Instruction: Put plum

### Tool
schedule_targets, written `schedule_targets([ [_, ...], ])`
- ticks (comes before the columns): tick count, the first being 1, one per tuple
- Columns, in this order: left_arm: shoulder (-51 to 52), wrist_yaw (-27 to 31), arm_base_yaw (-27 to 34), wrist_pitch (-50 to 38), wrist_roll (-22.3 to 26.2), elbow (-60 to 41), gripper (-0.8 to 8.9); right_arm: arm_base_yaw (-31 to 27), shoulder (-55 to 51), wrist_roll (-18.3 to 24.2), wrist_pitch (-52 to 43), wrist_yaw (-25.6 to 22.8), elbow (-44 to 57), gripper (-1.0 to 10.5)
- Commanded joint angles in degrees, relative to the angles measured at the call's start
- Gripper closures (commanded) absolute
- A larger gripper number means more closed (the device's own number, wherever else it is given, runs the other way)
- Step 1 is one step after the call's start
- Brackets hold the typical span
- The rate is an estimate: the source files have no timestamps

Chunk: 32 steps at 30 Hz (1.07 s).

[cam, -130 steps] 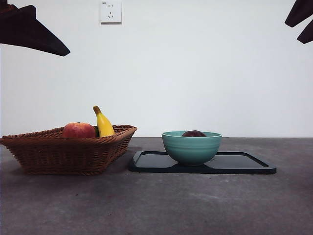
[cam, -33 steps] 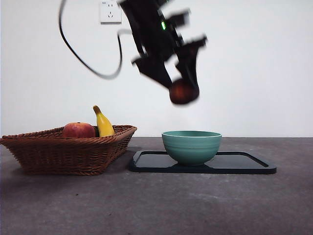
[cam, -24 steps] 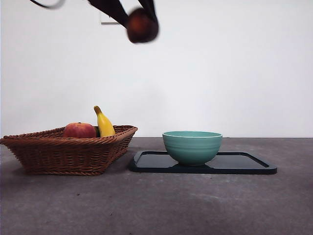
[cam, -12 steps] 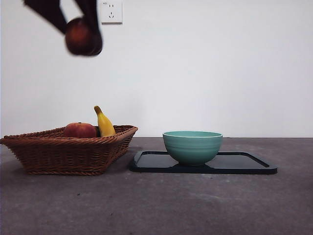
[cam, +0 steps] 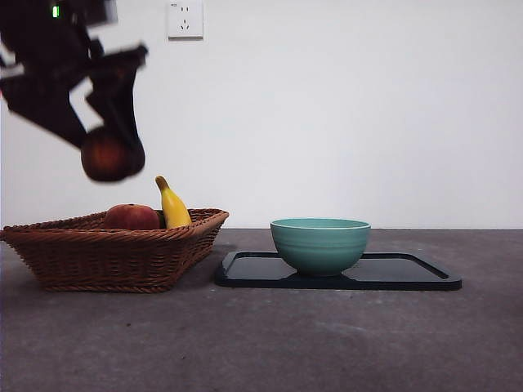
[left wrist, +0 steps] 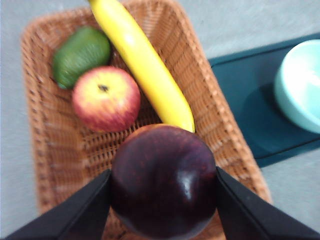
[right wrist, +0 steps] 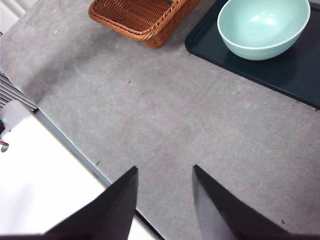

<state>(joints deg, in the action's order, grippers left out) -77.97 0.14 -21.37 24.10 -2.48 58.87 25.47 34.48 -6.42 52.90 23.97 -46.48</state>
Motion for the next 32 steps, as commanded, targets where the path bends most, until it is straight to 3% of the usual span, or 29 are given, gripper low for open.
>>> schedule_targets([
  [1,-1.5,0.2,0.1,-6.3,1.4,-3.4,5.66,0.4,0.1,0.4,-0.6,0.0,-0.4,7.7],
  [13,-11.8,0.1,1.2,-15.0,3.1,-5.7,5.66,0.4,0.1,-0.4,-0.6,0.0,-0.4,7.7],
  [25,-13.5,0.1,1.8,-15.0,3.3,-5.7,5.63,0.4,0.1,-0.7,-0.6,0.0,-0.4,7.7],
  [32,-13.8,0.1,1.8,-13.1,3.3,-5.7,4.58,0.4,0.1,-0.7,-0.6,0.0,-0.4,7.7],
])
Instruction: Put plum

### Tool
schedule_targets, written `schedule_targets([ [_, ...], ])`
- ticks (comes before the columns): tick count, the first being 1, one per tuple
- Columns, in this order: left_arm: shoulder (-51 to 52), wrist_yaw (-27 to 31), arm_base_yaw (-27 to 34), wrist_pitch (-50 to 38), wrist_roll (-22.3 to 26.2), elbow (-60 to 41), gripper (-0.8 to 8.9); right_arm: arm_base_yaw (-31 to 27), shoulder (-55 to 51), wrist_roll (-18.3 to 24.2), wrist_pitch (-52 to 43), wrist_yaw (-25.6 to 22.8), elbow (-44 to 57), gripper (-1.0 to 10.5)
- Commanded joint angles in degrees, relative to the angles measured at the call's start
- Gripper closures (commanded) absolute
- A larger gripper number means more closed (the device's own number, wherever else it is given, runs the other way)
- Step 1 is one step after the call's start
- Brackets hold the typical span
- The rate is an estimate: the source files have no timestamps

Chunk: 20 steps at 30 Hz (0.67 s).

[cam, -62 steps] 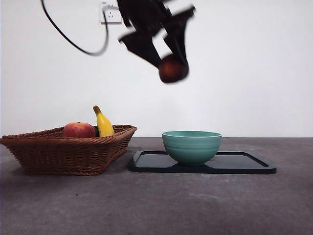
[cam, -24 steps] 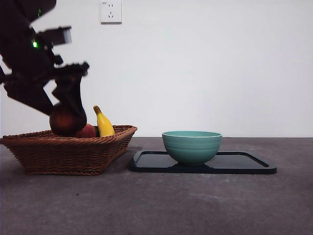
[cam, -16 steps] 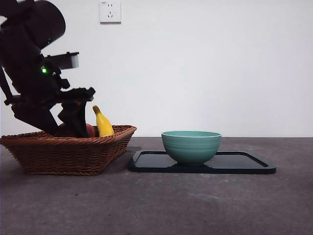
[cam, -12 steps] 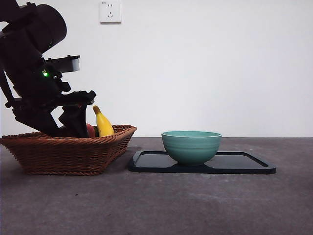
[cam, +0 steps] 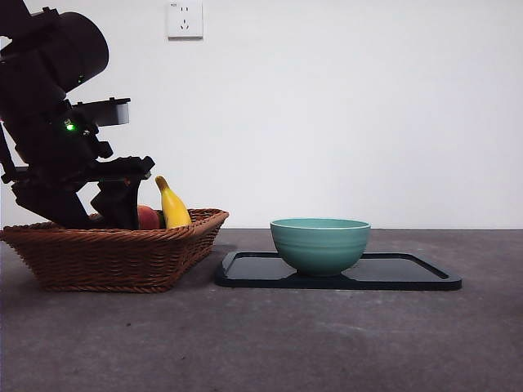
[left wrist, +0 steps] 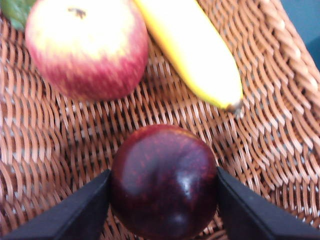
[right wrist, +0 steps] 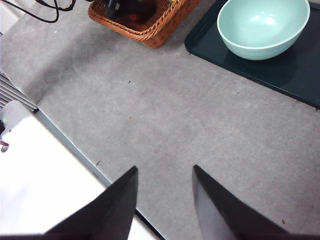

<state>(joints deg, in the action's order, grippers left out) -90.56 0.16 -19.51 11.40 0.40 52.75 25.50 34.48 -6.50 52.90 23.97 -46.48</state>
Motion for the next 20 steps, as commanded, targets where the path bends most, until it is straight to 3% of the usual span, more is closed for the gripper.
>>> schedule_targets([
  [1,-1.2,0.1,0.0,-0.4,0.4,0.4,4.57,0.3,0.1,-0.6,-0.6,0.0,-0.4,7.7],
  [7,-1.0,0.1,-0.1,-0.3,0.3,0.5,3.99,0.3,0.1,-0.6,-0.6,0.1,-0.4,7.7],
  [20,6.6,0.1,-0.1,0.0,0.0,0.7,4.04,0.3,0.1,-0.6,-0.6,0.0,-0.4,7.7],
])
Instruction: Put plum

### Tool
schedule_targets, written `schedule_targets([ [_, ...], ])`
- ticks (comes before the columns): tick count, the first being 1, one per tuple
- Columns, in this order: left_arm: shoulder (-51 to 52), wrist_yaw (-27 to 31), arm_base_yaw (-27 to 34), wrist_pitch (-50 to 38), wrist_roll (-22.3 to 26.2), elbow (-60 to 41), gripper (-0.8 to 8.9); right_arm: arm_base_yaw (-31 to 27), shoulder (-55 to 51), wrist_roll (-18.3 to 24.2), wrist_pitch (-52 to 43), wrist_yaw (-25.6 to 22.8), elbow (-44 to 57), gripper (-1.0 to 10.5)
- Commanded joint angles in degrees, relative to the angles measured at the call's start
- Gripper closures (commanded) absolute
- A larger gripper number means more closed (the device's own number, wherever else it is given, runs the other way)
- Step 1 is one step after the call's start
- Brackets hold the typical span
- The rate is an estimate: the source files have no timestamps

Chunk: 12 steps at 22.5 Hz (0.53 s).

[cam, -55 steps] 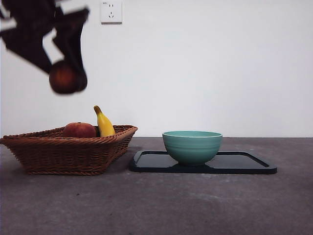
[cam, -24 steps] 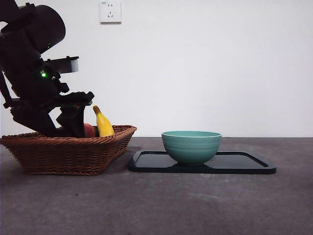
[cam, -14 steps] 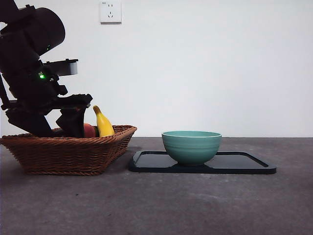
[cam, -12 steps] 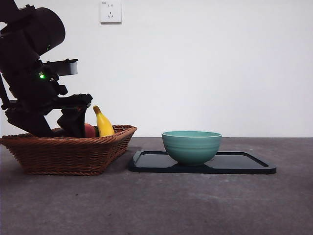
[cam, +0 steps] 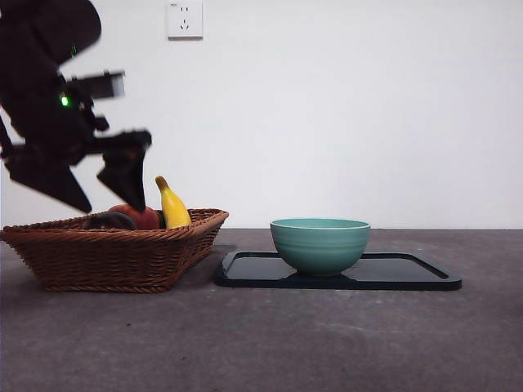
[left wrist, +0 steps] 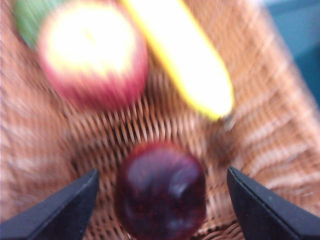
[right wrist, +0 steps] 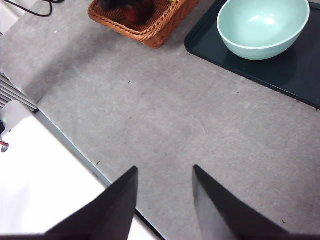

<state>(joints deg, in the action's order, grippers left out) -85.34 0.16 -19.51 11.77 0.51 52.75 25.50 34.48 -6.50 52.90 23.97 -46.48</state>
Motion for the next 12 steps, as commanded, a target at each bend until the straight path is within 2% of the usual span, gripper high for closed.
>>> schedule_targets([
  [1,2.3,0.1,-0.1,-0.2,-0.1,0.7,4.04,0.3,0.1,-0.6,-0.6,0.0,-0.4,7.7],
  [6,8.4,-1.5,-0.4,3.2,-0.1,0.8,4.09,0.3,0.1,-0.6,-0.7,0.0,-0.4,7.7],
  [12,15.9,-11.6,-0.4,9.5,-0.1,0.9,4.09,0.3,0.2,-0.6,-2.6,0.0,-0.4,7.7],
])
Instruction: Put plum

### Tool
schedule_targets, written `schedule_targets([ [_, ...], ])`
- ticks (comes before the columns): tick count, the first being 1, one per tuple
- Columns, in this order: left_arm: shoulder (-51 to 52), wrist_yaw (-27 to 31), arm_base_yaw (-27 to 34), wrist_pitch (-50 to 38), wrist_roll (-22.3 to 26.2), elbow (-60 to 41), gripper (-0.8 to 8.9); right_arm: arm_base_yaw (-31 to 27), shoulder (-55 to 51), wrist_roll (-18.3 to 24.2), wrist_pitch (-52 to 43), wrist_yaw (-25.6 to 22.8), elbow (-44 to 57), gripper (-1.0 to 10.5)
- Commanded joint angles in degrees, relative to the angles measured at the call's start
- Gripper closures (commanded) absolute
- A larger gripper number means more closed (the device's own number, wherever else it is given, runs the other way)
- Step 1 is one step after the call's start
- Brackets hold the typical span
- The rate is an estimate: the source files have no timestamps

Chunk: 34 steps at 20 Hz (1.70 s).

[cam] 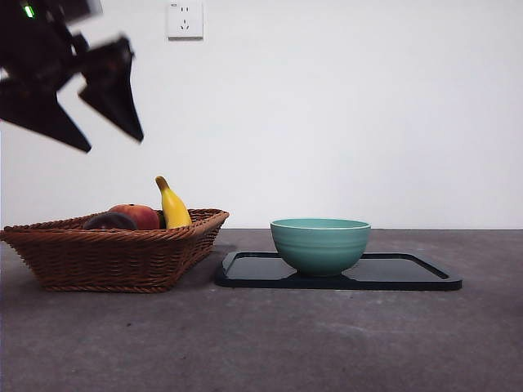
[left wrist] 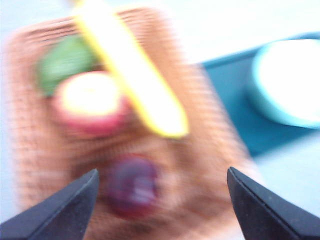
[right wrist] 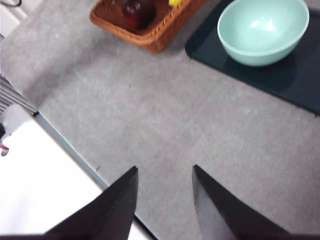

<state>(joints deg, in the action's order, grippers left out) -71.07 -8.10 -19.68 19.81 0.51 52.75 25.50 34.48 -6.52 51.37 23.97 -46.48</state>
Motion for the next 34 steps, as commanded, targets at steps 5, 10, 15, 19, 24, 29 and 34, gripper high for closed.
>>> schedule_targets([
  [5,7.3,-11.3,-0.3,8.1,-0.1,0.9,4.09,0.3,0.2,-0.8,-2.9,0.0,-0.4,7.7],
  [10,11.6,-20.8,-0.3,15.2,-0.1,0.9,4.09,0.3,0.2,-0.9,-3.6,-0.2,-0.4,7.7],
  [15,14.4,-30.1,-0.3,21.1,1.4,0.9,4.09,0.3,0.2,-1.8,-3.6,-0.4,-0.4,7.7],
  [19,15.0,-30.9,-0.3,23.0,3.3,0.9,4.09,0.3,0.2,-2.1,-3.6,-0.4,-0.4,7.7],
  [24,15.0,-30.9,-0.3,22.8,3.3,0.9,4.09,0.3,0.2,-3.2,-3.6,-0.4,-0.4,7.7],
  [29,15.0,-30.9,-0.3,22.8,3.3,0.9,4.09,0.2,0.3,-5.6,-4.1,-1.1,-0.4,7.7],
  [34,15.0,-30.9,-0.3,22.7,3.3,0.9,4.09,0.2,2.5,-10.9,-6.7,-5.2,-0.8,7.7],
])
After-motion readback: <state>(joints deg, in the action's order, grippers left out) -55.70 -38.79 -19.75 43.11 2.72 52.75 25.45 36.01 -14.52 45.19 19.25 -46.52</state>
